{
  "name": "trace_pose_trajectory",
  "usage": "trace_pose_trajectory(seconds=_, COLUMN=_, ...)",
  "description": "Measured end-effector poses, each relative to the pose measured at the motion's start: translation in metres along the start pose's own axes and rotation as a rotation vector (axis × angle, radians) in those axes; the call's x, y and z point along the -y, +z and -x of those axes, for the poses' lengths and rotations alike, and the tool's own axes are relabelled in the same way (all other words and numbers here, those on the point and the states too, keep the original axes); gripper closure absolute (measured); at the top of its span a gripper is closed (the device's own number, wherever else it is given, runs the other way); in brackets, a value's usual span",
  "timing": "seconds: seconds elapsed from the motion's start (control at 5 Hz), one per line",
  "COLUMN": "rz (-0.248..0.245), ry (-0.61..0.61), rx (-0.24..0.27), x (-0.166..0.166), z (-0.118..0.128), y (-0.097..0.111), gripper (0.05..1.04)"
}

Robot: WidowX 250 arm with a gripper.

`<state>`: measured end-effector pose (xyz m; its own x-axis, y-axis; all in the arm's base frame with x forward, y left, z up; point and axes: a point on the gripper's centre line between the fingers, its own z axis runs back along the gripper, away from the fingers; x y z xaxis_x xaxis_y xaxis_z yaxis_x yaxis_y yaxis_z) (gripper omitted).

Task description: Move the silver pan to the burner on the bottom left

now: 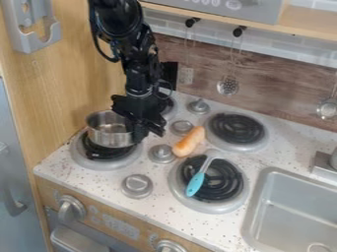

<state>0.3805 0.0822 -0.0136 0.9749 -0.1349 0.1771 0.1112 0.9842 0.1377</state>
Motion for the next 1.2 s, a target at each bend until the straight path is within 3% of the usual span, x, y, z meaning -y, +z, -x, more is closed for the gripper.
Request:
trace_pose_trajectory(seconds=0.4, rz=0.023, ry=-0.005, rx=-0.011, x=0.0, z=-0.012, y=-0.016, gripper=1.019)
trace_pose_trajectory(seconds=0.8, rz=0.009, ry=0.059, rx=-0.013, x=-0.004, z=-0.013, y=-0.018, gripper=0.991)
trace_pose_trajectory(seconds=1.0, rz=-0.001, ry=0.122, rx=-0.044, x=-0.014, z=-0.005, y=-0.019, gripper=0.817)
trace_pose_trajectory(seconds=1.2, rz=-0.018, ry=0.168, rx=-0.072, x=-0.019, z=0.0, y=-0.019, gripper=0.544)
